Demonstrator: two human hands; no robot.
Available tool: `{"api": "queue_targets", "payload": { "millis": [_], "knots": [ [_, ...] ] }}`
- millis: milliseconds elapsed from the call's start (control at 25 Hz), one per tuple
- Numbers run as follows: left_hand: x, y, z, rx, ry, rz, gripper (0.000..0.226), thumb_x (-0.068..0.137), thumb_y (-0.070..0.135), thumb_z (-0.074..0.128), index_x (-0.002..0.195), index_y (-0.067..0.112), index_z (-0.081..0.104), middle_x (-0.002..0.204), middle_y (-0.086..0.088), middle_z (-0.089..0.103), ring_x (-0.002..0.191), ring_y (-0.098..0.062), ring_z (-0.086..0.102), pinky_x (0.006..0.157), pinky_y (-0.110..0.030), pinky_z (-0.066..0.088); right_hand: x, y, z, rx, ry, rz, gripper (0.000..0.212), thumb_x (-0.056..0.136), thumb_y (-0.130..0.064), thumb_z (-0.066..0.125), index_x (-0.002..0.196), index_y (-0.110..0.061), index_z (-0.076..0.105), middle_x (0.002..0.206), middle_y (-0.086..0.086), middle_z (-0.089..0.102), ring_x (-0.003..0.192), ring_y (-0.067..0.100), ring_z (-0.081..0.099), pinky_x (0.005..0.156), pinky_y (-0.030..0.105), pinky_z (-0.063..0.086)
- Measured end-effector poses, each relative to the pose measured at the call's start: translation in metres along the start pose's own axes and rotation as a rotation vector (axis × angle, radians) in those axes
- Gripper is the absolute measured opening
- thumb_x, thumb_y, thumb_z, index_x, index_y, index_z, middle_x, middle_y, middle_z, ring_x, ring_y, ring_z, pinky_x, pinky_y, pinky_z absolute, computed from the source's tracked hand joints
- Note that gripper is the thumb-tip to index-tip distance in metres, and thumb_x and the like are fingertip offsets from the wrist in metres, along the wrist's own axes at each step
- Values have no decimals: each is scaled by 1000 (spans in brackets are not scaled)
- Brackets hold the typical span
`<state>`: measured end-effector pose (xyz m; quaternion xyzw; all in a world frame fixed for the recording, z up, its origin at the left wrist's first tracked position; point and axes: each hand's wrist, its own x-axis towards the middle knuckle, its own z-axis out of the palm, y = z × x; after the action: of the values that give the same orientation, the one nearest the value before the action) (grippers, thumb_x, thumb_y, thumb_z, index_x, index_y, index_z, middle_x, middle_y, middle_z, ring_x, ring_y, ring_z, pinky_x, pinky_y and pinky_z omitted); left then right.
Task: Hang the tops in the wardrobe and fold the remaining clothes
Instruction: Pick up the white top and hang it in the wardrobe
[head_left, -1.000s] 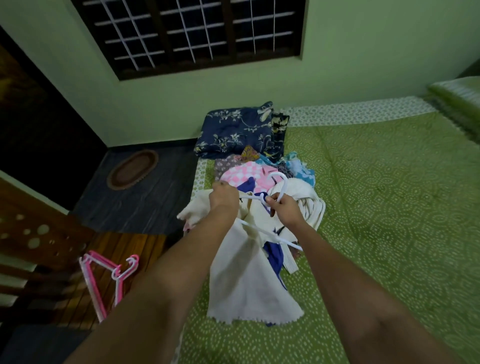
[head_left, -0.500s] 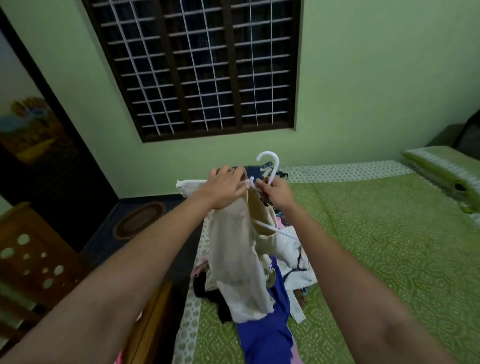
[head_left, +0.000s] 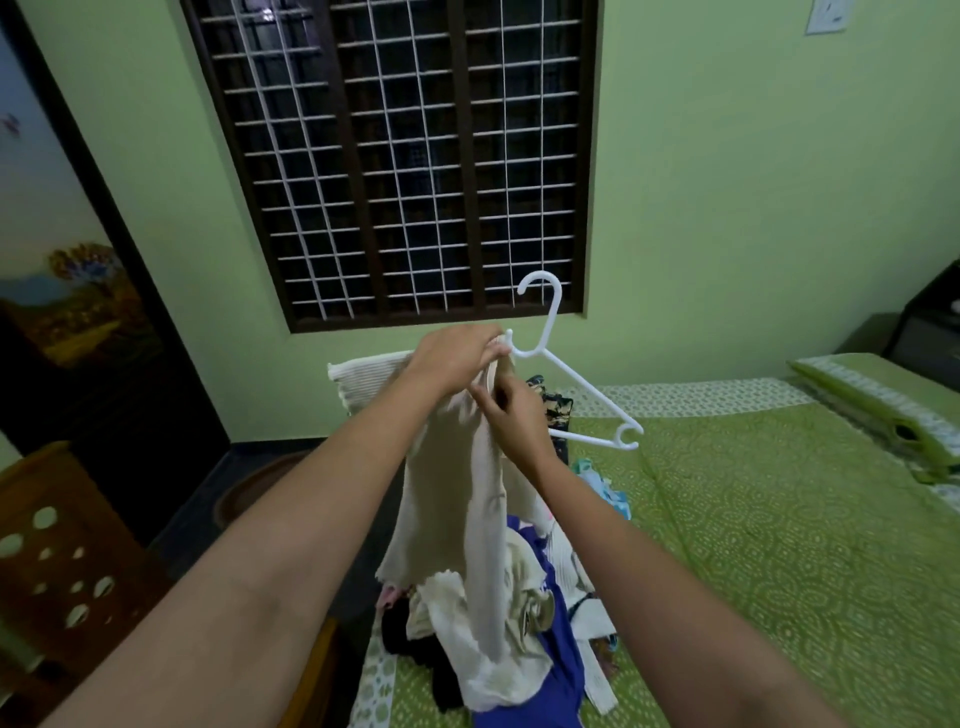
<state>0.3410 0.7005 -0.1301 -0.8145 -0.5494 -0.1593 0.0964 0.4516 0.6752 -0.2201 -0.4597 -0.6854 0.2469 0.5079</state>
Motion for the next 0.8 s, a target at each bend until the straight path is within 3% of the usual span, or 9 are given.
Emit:
{"api": "queue_targets", "payload": {
  "millis": [120,200,280,320,400,480,560,680,800],
  "knots": [
    [2,-12,-3,-81,-22,-40,20,100,40,39,96,23,48,94,1,61,85,-22,57,70,-39,46,-13,4,-7,79,-227,49,39,93,-49,52,70,-19,39,62,-4,37,56,10,35,55,25,30],
    [-1,-28,-5,-211,-7,-49,18,100,40,40,89,26,44,84,2,57,81,-22,55,70,-41,45,-28,28,-15,-261,-498,75,45,92,-60,43,75,-18,45,71,-1,48,67,17,46,66,33,37],
    [-8,-45,-7,-271,27,-54,20,99,40,41,86,25,43,78,3,54,76,-21,54,68,-41,45,-41,64,-32,-787,-674,32,61,90,-70,30,97,-15,57,93,4,62,89,24,57,84,37,39],
    [-12,-53,-5,-269,35,-55,21,99,39,42,86,23,44,78,3,54,74,-21,53,68,-41,45,-43,81,-43,-970,-647,-19,68,89,-72,23,106,-16,58,103,6,64,98,25,59,91,38,38],
    [-22,-64,2,-251,29,-60,19,99,36,43,85,23,44,77,4,54,74,-20,53,67,-40,43,-41,104,-70,-1054,-488,-3,62,92,-65,21,111,-18,57,111,5,66,104,23,60,96,38,37],
    [-33,-76,16,-276,9,-71,11,100,31,45,90,26,47,84,5,56,80,-19,54,71,-35,43,-31,108,-97,-1077,-352,105,39,96,-42,32,120,-19,54,118,5,65,109,22,60,96,36,39],
    [-39,-82,31,-294,-30,-63,9,99,30,45,99,24,52,95,1,60,89,-21,56,76,-36,45,-15,100,-113,-1116,-253,187,33,94,-20,37,124,-15,50,121,7,64,110,23,60,95,35,39],
    [-34,-73,50,-192,-56,-15,13,99,27,46,107,21,54,103,-3,63,96,-25,58,76,-36,44,8,66,-111,-1101,-123,239,31,88,-6,40,117,-9,51,111,10,67,101,26,63,88,34,40],
    [-18,-57,55,-201,95,-86,20,101,25,42,113,14,53,102,-8,63,93,-29,59,75,-40,46,12,33,-103,-1014,81,96,29,84,-9,43,108,-9,57,77,7,67,70,31,62,65,32,43]
  ]
}}
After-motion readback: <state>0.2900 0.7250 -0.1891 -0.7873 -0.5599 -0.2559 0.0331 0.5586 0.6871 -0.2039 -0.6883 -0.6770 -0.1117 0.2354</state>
